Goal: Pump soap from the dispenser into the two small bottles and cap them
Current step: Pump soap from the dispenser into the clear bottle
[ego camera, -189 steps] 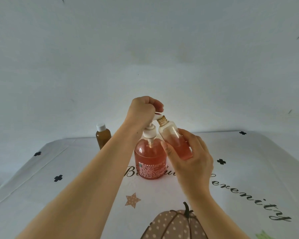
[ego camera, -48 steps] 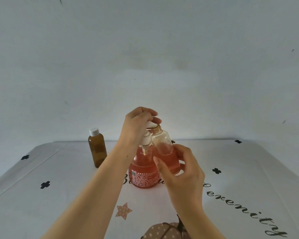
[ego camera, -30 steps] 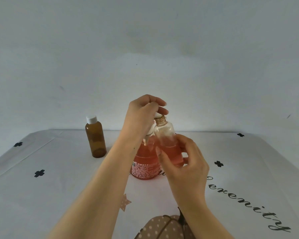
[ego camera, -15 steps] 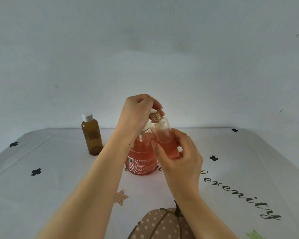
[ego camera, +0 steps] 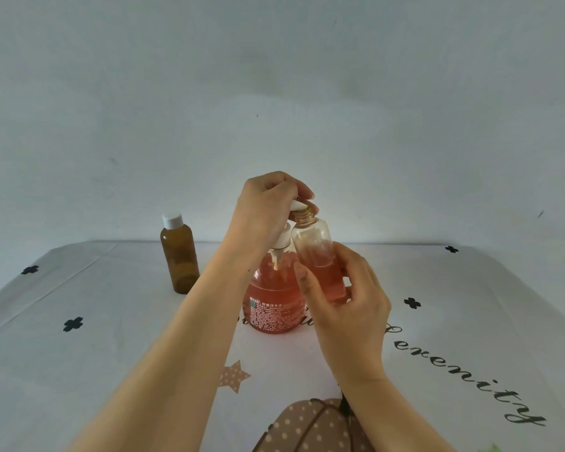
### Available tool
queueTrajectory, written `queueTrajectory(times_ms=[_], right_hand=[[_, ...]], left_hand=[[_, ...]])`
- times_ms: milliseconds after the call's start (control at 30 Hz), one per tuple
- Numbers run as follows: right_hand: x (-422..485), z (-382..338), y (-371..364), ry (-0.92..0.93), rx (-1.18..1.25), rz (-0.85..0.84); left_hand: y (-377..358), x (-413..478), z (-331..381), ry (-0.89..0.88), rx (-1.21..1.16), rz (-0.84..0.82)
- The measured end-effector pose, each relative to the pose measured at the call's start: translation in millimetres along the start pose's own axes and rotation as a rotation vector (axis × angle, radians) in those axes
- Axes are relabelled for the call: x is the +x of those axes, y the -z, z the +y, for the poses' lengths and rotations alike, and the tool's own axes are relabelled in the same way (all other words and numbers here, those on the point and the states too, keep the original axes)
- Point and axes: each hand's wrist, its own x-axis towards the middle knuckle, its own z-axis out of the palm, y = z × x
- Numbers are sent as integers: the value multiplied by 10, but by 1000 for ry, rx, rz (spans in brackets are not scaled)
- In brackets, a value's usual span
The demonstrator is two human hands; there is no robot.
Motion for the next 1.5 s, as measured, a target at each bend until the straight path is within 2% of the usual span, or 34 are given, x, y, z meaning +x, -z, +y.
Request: queueTrajectory(times_ms=[400,767,1033,1300,1500], right_hand=[[3,3,7,33,-23,1],[-22,27,64,-33,-30,-52],[-6,2,0,-29,-12,-20],[18,-5,-12,38,-28,34],[18,-5,5,68,-33,36]], left_hand=[[-27,14,-24,-78,10,6],[-47,23,-114,-138,182,-37],[-4,11,-51,-98,42,-36],[-9,1,-13,-117,55,18],[9,11,-20,-113,68,-5]])
